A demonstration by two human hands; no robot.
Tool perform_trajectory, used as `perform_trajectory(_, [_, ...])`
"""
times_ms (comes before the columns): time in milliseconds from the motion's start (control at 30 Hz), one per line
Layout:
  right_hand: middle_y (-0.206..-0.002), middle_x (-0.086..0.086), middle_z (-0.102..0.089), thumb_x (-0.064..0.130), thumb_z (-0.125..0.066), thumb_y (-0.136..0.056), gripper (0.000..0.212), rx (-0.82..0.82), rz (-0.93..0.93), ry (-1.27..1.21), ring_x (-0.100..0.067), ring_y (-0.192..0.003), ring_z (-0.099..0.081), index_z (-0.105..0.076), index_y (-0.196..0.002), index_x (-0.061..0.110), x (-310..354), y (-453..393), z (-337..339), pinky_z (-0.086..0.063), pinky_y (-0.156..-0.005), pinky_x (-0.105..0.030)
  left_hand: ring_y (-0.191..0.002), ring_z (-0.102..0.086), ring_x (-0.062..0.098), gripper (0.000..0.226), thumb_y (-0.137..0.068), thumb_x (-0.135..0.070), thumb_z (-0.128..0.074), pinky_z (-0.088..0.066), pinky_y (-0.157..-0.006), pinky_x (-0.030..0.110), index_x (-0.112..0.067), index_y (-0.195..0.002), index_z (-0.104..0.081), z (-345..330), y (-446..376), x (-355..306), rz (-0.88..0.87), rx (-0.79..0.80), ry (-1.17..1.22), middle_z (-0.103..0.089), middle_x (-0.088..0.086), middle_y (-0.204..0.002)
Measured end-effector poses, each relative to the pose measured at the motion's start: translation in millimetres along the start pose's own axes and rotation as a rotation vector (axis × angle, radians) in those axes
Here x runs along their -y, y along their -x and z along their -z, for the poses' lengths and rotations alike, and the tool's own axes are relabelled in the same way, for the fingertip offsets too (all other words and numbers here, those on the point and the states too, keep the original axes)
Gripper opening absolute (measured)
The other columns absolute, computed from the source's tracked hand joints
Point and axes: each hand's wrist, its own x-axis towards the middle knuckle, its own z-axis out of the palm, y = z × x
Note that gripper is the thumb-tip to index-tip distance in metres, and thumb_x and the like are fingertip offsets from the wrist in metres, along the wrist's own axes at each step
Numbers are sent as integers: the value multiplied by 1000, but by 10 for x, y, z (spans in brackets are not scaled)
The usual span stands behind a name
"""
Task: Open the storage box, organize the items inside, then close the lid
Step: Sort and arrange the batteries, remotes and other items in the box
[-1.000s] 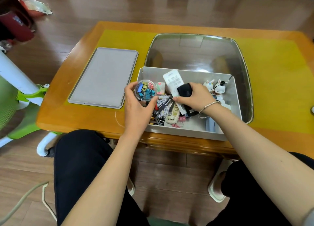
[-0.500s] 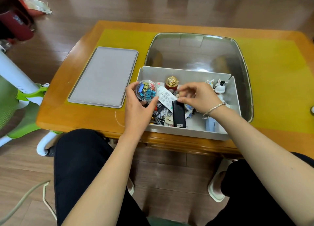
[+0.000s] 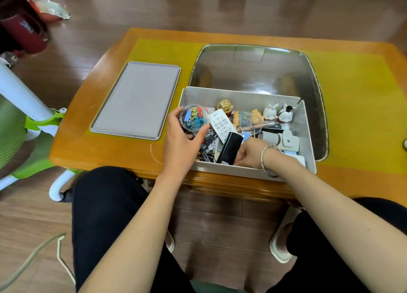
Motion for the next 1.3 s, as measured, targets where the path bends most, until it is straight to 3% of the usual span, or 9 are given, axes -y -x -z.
perform_trajectory(100, [-88, 2, -73, 14, -67, -81, 9, -31, -10, -55, -8, -76, -64, -75, -85, 10, 25, 17, 4, -43, -66, -15, -104, -64, 19, 60, -80, -40, -73, -58, -71, 22, -29, -126, -36, -1, 5, -10, -8, -4, -15, -49, -10, -120])
perform_trajectory(233, [-65, 8, -67, 12, -65, -83, 11, 11, -14, -163, 2, -41, -53, -75, -79, 9, -39, 181, 209, -41, -43, -11, -101, -65, 19, 60, -79, -44, -72, -58, -68, 19, -33, -124, -35, -1, 8, -13, -9, -7, -26, -48, -13, -118])
perform_trajectory(367, [-65, 10, -67, 4, -62, -85, 20, 78, 57, -287, -1, -43, -55, -74, -83, 20, -24, 329, 412, -52, -44, -23, -95, -67, 15, 56, -77, -54, -67, -50, -58, 9, -38, -119, -34, 1, 36, -37, -20, -34, 9, -51, -13, -115])
perform_trajectory(600, [-65, 10, -65, 9, -53, -89, 24, 124, 86, -163, 2, -39, -50, -75, -90, 19, 296, 157, 248, -41, -44, -10, -91, -67, 14, 61, -79, -50, -70, -49, -57, 8, -26, -125, -39, 0, 39, -17, -33, -33, -33, -52, -12, -114])
perform_trajectory(767, [-66, -5, -64, 14, -59, -81, 18, 84, -102, 227, -17, -63, -57, -75, -76, 8, 78, 149, 332, -47, -61, -23, -98, -65, 14, 63, -77, -52, -70, -57, -65, 17, -27, -126, -38, -6, 29, 5, -33, -33, -76, -52, -13, -116])
perform_trajectory(933, [-65, 11, -68, 9, -66, -80, 12, 39, 143, -132, 5, -49, -59, -76, -85, 13, 116, 214, 332, -48, -48, -14, -103, -63, 10, 65, -77, -52, -71, -59, -70, 23, -26, -127, -39, -21, 44, 11, -38, -44, -116, -54, -11, -118])
perform_trajectory(1067, [-74, 9, -69, 10, -64, -85, 16, 57, 275, -92, 8, -54, -56, -74, -96, 17, 299, 76, 192, -39, -56, -3, -103, -62, 9, 65, -77, -50, -72, -59, -70, 26, -25, -127, -39, -19, 48, 1, -37, -40, -122, -53, -12, -117])
perform_trajectory(1167, [-73, 17, -62, 5, -54, -87, 30, 66, 293, 109, 4, -56, -45, -71, -107, 19, 390, -74, 111, -36, -59, -9, -103, -63, 11, 66, -77, -51, -72, -60, -70, 29, -25, -127, -39, -16, 47, -1, -34, -41, -143, -55, -8, -121])
perform_trajectory(1300, [-103, 5, -68, 6, -55, -87, 33, 216, 244, 348, -16, -84, -60, -68, -111, 25, 414, -247, 68, -53, -80, -30, -104, -62, 10, 67, -76, -53, -71, -60, -70, 30, -25, -128, -39, -21, 52, -7, -28, -38, -158, -55, -8, -122])
